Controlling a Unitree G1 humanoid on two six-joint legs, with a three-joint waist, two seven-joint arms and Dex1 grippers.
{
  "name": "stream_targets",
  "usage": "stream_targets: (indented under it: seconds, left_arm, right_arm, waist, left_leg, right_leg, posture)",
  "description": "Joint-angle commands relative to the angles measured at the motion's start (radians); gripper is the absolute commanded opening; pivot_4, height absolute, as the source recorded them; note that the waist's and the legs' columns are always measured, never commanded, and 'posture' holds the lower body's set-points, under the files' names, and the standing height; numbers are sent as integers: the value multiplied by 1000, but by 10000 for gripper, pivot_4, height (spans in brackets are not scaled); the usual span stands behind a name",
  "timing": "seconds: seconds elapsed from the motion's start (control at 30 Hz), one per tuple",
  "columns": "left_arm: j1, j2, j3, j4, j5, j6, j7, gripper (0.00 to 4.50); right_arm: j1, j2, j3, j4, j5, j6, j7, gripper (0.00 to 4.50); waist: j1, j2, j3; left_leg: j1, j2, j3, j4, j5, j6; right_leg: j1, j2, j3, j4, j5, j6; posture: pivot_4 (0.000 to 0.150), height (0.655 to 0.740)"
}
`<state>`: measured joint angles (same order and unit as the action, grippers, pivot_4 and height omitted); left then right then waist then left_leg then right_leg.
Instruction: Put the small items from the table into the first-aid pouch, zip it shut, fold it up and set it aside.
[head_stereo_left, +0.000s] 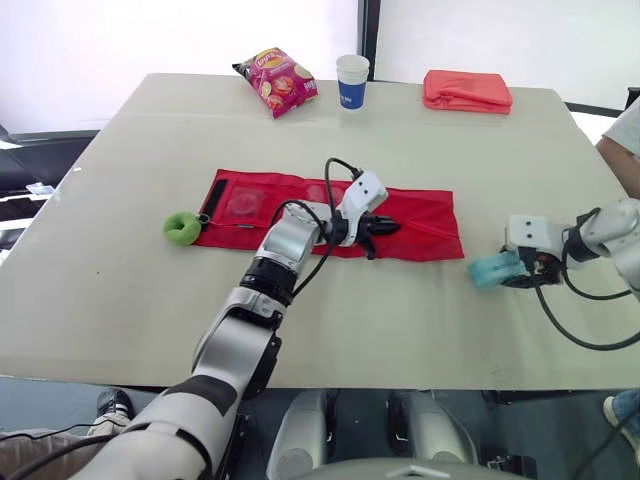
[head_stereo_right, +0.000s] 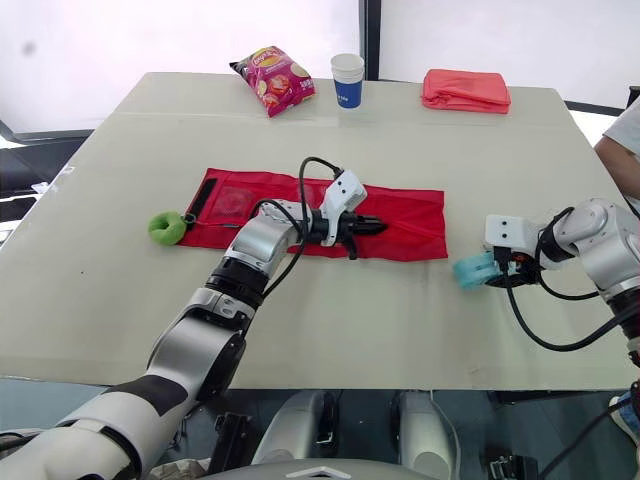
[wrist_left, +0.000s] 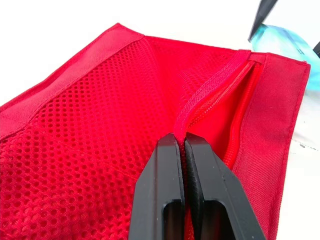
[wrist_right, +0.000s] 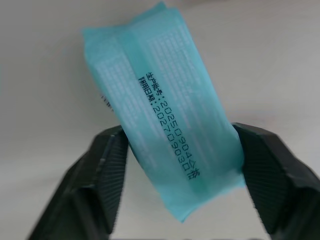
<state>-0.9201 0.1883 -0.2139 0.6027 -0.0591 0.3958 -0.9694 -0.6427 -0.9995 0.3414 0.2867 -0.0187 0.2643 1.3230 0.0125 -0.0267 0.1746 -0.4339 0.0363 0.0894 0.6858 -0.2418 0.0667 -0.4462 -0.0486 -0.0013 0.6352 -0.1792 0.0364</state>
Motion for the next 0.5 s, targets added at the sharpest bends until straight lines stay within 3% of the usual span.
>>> stream_targets:
  seconds: [0.03, 0.07, 0.17, 0.27, 0.37, 0.5]
  left_arm:
    - [-18, -9, -3, -28, -4, -17, 3, 0]
    - [-16, -10, -4, -32, -5, -16, 4, 0]
    - [-21, -22, -5, -30, -6, -15, 12, 0]
    - [-25, -39, -8, -24, -7, -14, 24, 0]
    - [-27, -58, -13, -24, -5, -10, 34, 0]
    - [-28, -87, -28, -37, -6, -2, 37, 0]
  right_arm:
    - [90, -21, -137, -166, 75, 135, -54, 16006]
    - [142, -29, -185, -228, 90, 166, -85, 9898]
    - [355, 27, -481, -586, 215, 562, -219, 8939]
    - [435, 107, -652, -882, 292, 937, -312, 8939]
    - [424, 177, -670, -1091, 304, 1181, -426, 8939]
    - [301, 375, -565, -1118, 261, 1349, -659, 8939]
  waist:
    - [1, 0, 0]
    - [1, 0, 0]
    - [8, 0, 0]
    - [1, 1, 0]
    - [-1, 1, -1]
    - [-7, 1, -1]
  left_leg:
    - [0, 0, 0, 0, 0, 0]
    - [0, 0, 0, 0, 0, 0]
    - [-1, 1, -3, 0, 0, 0]
    - [-1, 1, -3, 1, 0, 0]
    - [0, 1, -3, 1, 0, 0]
    - [0, 1, -2, 1, 0, 0]
  right_leg:
    - [0, 0, 0, 0, 0, 0]
    - [0, 0, 0, 1, 0, 0]
    - [0, -1, -1, 2, 0, 0]
    - [-1, -2, -1, 3, 0, 0]
    - [0, -2, -1, 4, -1, 1]
    - [-1, -1, -1, 4, -3, -3]
  posture:
    - [1500, 7400]
    - [1500, 7400]
    - [1500, 7400]
    - [1500, 7400]
    - [1500, 7400]
    - [1500, 7400]
